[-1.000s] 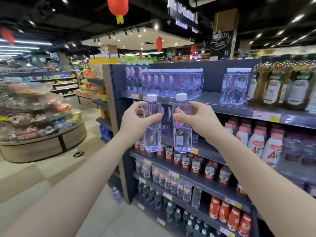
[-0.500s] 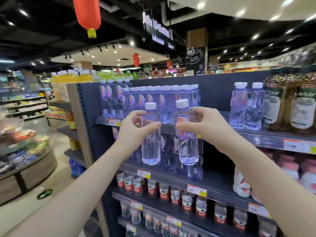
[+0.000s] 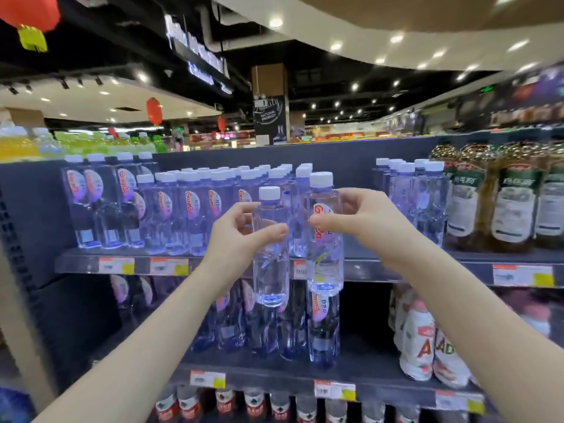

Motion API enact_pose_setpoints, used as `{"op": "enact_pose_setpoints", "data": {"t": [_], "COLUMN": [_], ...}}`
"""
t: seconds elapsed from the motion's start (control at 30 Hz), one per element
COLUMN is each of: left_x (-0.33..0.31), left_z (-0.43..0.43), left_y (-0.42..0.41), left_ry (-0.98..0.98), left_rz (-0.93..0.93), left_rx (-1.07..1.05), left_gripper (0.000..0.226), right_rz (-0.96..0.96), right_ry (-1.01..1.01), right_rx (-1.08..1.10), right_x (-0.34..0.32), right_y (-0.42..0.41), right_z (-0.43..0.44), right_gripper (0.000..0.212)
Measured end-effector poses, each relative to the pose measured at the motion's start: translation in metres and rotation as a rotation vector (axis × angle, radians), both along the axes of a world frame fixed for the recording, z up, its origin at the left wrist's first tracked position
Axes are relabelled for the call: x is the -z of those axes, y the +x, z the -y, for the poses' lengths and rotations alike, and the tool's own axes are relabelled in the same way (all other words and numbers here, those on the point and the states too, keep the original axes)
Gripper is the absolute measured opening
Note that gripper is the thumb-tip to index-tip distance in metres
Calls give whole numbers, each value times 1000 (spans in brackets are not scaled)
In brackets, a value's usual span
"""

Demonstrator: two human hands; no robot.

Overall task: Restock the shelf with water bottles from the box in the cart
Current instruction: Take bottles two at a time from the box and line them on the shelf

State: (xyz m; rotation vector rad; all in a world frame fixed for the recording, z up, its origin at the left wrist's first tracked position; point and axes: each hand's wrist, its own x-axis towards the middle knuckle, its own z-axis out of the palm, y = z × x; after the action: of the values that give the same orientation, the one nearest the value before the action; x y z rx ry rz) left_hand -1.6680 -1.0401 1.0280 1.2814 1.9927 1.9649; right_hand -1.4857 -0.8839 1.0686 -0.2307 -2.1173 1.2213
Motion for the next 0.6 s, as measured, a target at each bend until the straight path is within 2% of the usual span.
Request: {"op": "enact_pose_setpoints", "data": {"t": [0.03, 0.1, 0.3, 0.5, 0.6], "left_x": [-1, -5, -10, -6, -5], "left_z": [-4, -12, -27, -39, -44], "left_y": [-6, -17, -36, -46, -44], "left_ry": [-9, -29, -38, -87, -95], "left_rz": [-2, -17, -50, -70, -77], "left_rx": [22, 77, 228, 263, 273], "left_gripper": [71, 68, 60, 68, 64], "right_rz": [-7, -52, -146, -91, -86], "right_ry": [-10, -28, -65, -62, -97], "right_rx": [20, 68, 248, 332, 359], "right_x": [-3, -9, -13, -3, 6], "right_y": [-1, -7, -37, -71, -88], "right_z": [-1, -6, -36, -83, -105], "right_gripper": [36, 31, 43, 42, 59]}}
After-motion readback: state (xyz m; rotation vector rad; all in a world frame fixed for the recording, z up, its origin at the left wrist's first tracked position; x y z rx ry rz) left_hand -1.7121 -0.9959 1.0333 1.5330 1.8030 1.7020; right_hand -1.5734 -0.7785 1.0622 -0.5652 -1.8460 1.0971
